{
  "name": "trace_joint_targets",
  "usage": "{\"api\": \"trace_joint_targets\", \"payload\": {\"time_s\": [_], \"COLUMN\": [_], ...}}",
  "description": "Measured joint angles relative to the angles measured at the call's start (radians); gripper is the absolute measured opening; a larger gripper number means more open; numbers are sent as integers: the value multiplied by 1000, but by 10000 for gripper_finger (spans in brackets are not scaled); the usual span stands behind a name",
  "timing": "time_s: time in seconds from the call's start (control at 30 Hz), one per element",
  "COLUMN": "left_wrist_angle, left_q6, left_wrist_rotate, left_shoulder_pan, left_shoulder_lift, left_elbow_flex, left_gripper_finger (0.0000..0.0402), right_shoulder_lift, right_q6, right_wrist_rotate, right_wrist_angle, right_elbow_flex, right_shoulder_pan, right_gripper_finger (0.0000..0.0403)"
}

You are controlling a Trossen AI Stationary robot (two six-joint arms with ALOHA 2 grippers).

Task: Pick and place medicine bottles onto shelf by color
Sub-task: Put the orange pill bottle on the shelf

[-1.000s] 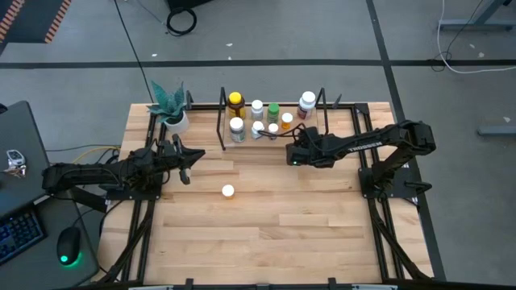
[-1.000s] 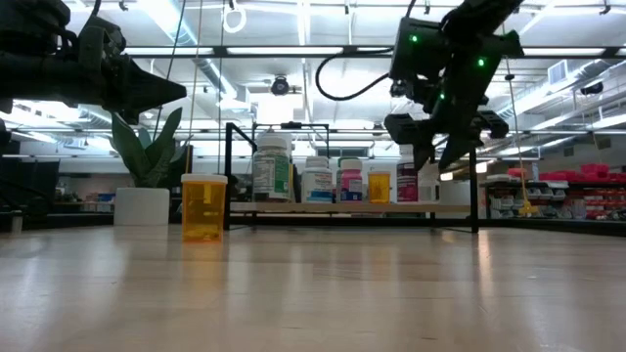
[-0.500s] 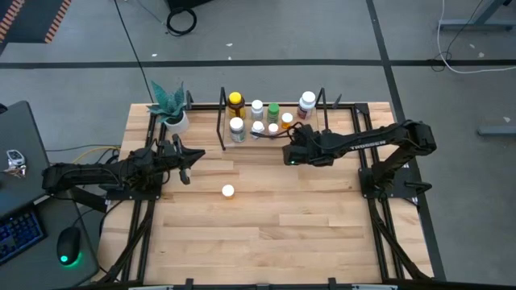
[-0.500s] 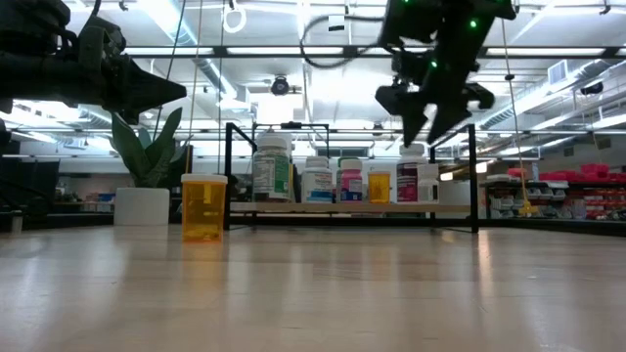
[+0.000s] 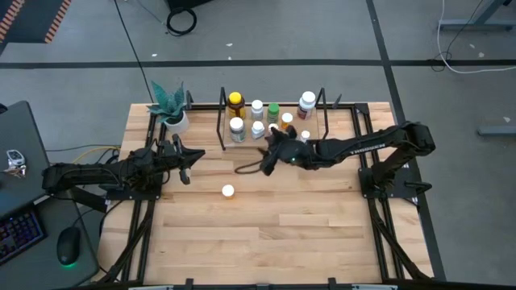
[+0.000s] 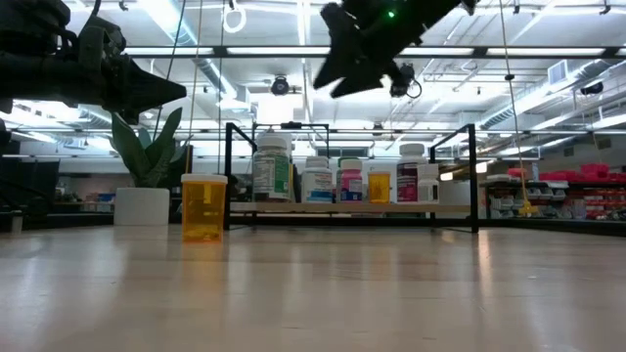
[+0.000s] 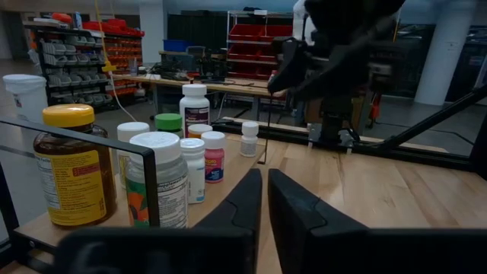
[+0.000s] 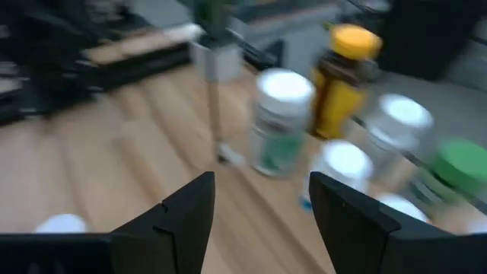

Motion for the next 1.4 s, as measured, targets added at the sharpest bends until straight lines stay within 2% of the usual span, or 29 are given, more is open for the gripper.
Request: {"api": "trace_joint_targets", "payload": {"time_s": [0.27,0.37,0.53,1.03,1.23,1.4], "left_wrist_angle": [0,0,1,0,0,1], "left_q6": [0,0,0,0,0,0], "left_wrist_rotate": [0,0,0,0,0,1], "left_shoulder_pan": [0,0,0,0,0,0], "left_shoulder_lift": [0,0,0,0,0,0], "left_elbow_flex": [0,0,0,0,0,0], "left_gripper_finger": [34,38,40,36,41,36], "right_shoulder_lift": [111,148,218,481,562,610], "right_q6": [-182,-207,-228,-319,-358,-375], "right_wrist_rotate": [-271,-340,-402,-565,-600,-600], "right_wrist_angle": [256,304,237,-19,-76,-80], "right_elbow_flex": [0,5,91,471,561,575], "right_shoulder_pan": [0,0,0,33,42,50], "right_gripper_finger": [222,222,222,234,271,317]}}
